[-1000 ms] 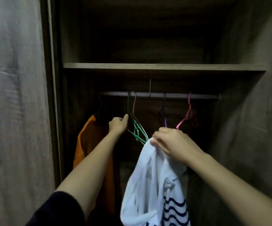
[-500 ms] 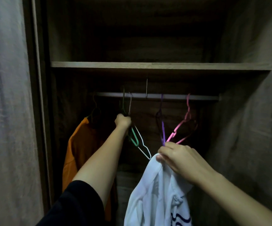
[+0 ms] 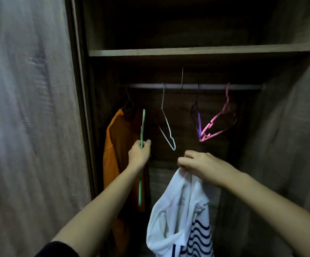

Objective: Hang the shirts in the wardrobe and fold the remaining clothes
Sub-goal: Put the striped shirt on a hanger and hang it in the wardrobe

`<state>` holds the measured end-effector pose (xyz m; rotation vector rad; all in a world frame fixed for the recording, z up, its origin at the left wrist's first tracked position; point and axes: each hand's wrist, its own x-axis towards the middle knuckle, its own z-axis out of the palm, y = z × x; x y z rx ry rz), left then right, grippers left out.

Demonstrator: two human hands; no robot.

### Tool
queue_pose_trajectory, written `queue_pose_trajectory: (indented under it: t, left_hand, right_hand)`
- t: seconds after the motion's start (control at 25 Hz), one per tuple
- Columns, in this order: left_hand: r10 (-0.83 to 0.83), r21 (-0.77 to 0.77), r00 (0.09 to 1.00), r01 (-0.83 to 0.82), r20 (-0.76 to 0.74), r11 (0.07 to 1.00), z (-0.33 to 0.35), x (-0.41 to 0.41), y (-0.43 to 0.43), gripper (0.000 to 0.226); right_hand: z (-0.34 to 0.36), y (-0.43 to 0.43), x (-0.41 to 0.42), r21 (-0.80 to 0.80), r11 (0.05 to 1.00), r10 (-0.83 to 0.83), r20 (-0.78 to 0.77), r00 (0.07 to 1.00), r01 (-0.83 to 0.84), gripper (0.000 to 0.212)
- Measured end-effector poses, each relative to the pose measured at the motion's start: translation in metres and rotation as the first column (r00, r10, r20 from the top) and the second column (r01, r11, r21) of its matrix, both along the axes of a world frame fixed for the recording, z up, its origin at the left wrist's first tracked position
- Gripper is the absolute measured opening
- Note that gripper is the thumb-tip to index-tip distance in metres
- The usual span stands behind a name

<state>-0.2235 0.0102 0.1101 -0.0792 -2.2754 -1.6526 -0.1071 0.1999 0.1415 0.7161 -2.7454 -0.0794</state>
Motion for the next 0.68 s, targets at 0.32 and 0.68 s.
queue_pose_trajectory:
  t: [0.32,0.68]
  left_hand:
    - [0.037,-0.445,0.988,-0.100,-0.148,0.890,-0.008,0.094,-0.126,0.034]
    - [-0.303,-0.110,0.943,0.289,-0.139,0.951,-0.026,0.178,-0.229,0.019]
  right_hand:
    - [-0.006,-0.057,0.012,0.341,0.939,-0.004,0.116,0.993,-0.036,0.031]
    - [-0.011,-0.068,0.015,0.150,0.976,-0.189,0.200,0.961,0.161,0.061]
